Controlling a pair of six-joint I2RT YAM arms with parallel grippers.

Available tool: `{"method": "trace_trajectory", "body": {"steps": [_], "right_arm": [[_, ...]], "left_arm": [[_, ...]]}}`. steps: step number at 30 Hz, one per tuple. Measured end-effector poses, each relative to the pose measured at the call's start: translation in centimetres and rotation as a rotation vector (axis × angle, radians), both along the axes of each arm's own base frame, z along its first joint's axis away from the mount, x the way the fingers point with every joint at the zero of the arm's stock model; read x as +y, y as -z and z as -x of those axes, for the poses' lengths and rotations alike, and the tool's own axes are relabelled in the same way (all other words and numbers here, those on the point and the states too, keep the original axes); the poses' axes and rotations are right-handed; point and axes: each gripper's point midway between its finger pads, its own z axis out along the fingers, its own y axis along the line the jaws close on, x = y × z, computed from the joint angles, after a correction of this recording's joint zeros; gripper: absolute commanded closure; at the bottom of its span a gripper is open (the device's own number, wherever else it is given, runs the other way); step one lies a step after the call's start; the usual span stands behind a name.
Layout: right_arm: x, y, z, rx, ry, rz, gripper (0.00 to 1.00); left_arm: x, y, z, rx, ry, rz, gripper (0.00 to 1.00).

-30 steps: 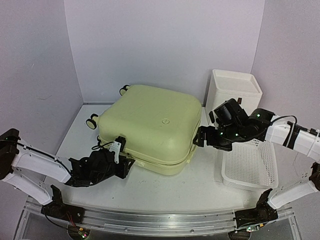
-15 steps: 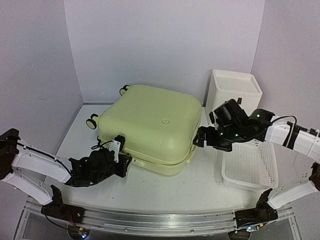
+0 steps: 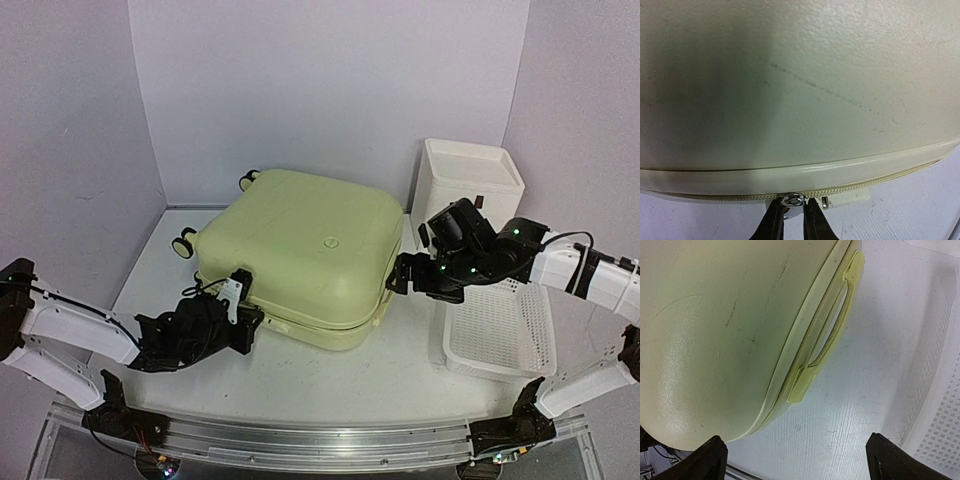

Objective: Open, take out, and arrange the luggage

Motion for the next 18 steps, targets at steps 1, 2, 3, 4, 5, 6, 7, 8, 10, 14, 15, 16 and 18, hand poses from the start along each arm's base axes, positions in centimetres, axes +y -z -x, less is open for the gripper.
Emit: {"method": "trace_trajectory", "body": {"steps": [1, 2, 3, 4, 5, 6, 7, 8, 10, 14, 15, 16, 18], "right_arm": [[-0.01, 0.00, -0.01, 0.000, 0.000, 0.000, 0.02], [-0.01, 0.00, -0.01, 0.000, 0.001, 0.000, 0.02], [-0.01, 0.01, 0.00, 0.000, 0.000, 0.000, 0.02], [-0.02, 0.01, -0.01, 0.000, 0.001, 0.000, 0.02], [-0.01, 0.00, -0.01, 0.000, 0.000, 0.000, 0.02], [0.00, 0.00, 0.00, 0.000, 0.000, 0.000, 0.02], [0.01, 0.00, 0.01, 0.001, -0.001, -0.001, 0.02], [0.02, 0.00, 0.02, 0.002, -0.001, -0.001, 0.02], [0.05, 0.02, 0.04, 0.003, -0.002, -0.002, 0.02], [0.12, 0.03, 0.12, 0.007, -0.006, -0.005, 0.02], [0.13, 0.03, 0.14, 0.007, -0.007, -0.006, 0.02], [0.17, 0.02, 0.16, 0.008, -0.008, -0.007, 0.02], [0.17, 0.02, 0.16, 0.008, -0.008, -0.008, 0.02]], "left_arm": [[-0.02, -0.08, 0.00, 0.001, 0.003, 0.004, 0.87], [-0.06, -0.14, 0.01, 0.002, 0.007, 0.006, 0.88], [-0.08, -0.18, 0.01, 0.003, 0.011, 0.008, 0.88], [-0.11, -0.22, 0.02, 0.003, 0.015, 0.009, 0.88], [-0.13, -0.26, 0.03, 0.003, 0.019, 0.010, 0.89], [-0.14, -0.27, 0.02, 0.002, 0.022, 0.008, 0.89], [-0.16, -0.29, 0.05, 0.001, 0.025, 0.007, 0.89], [-0.19, -0.33, 0.08, -0.001, 0.029, 0.006, 0.90], [-0.15, -0.36, 0.09, -0.003, 0.032, 0.005, 0.90], [0.06, -0.37, 0.06, -0.004, 0.029, 0.008, 0.89], [0.14, -0.40, -0.01, -0.005, 0.026, 0.011, 0.89], [0.21, -0.40, -0.06, -0.005, 0.024, 0.012, 0.88], [0.34, -0.38, -0.13, -0.005, 0.020, 0.013, 0.86]]}}
